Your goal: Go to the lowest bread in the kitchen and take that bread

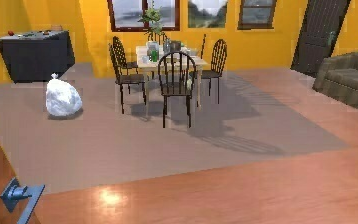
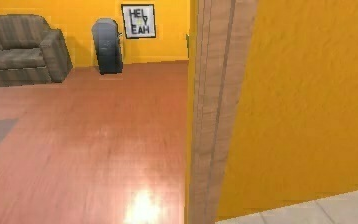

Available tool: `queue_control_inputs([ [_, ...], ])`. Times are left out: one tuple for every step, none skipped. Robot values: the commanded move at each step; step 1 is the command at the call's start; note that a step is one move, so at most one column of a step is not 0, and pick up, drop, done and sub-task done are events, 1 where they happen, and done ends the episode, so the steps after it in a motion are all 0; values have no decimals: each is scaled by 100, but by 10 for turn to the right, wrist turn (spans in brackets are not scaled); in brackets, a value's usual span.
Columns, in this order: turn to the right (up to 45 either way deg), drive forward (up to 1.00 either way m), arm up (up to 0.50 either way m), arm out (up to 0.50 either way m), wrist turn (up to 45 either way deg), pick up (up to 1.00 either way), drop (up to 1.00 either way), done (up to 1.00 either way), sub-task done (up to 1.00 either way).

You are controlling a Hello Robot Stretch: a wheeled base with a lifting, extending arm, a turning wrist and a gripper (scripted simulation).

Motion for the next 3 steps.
queue_control_inputs([
  [-60,0,0,0,0,0,0,0,0],
  [0,35,0,0,0,0,0,0,0],
  [90,0,0,0,0,0,0,0,0],
])
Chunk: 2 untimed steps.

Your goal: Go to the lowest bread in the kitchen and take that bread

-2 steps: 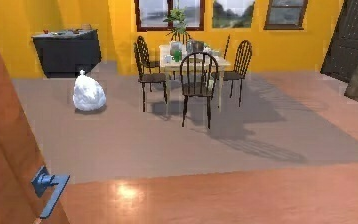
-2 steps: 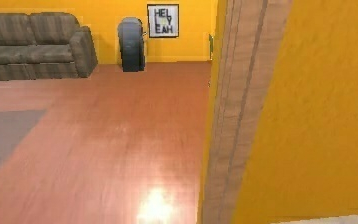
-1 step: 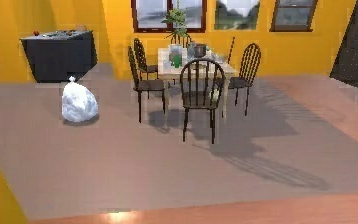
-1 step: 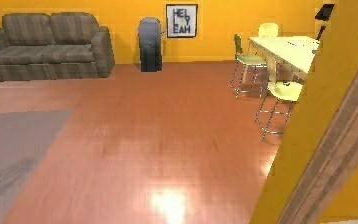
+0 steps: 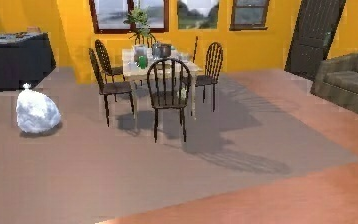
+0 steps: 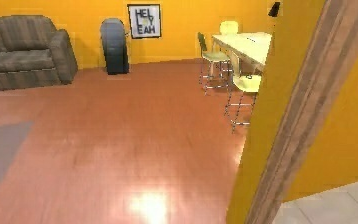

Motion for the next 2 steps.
queue_control_inputs([
  [0,45,0,0,0,0,0,0,0],
  [-450,0,0,0,0,0,0,0,0],
])
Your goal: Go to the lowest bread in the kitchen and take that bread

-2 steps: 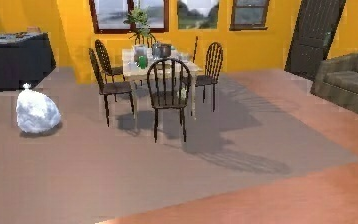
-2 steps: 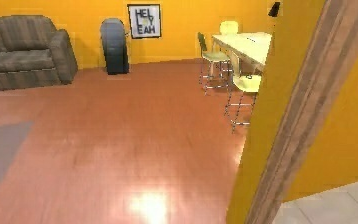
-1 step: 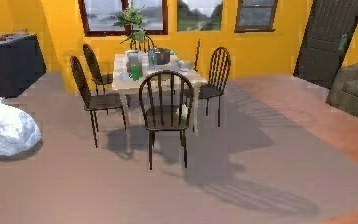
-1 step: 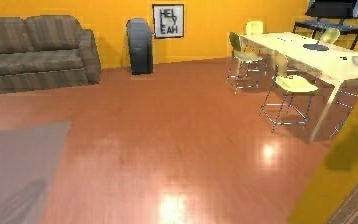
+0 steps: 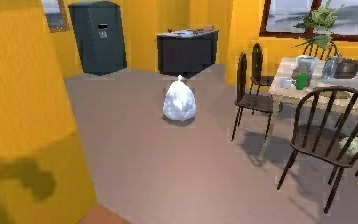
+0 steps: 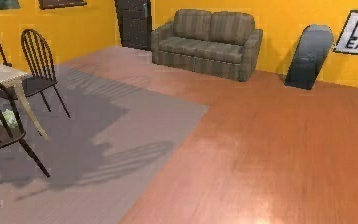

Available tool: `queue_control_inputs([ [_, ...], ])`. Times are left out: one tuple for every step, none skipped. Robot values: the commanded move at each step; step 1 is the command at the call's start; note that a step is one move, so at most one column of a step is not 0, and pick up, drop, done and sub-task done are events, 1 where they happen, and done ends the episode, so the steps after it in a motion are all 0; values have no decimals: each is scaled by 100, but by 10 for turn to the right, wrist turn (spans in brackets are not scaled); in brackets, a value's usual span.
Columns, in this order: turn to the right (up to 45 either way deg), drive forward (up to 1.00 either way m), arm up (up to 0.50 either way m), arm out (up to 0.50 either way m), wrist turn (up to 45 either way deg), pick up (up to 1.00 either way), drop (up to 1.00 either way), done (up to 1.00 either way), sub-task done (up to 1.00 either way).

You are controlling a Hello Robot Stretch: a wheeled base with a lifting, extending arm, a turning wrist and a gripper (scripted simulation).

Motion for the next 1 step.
queue_control_inputs([
  [-30,0,0,0,0,0,0,0,0],
])
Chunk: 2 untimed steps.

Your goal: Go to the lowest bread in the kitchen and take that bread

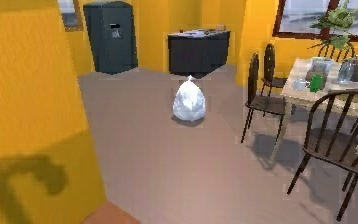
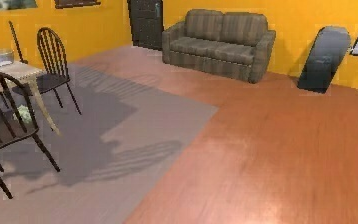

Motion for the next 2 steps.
queue_control_inputs([
  [0,100,0,0,0,0,0,0,0],
  [-60,0,0,0,0,0,0,0,0],
])
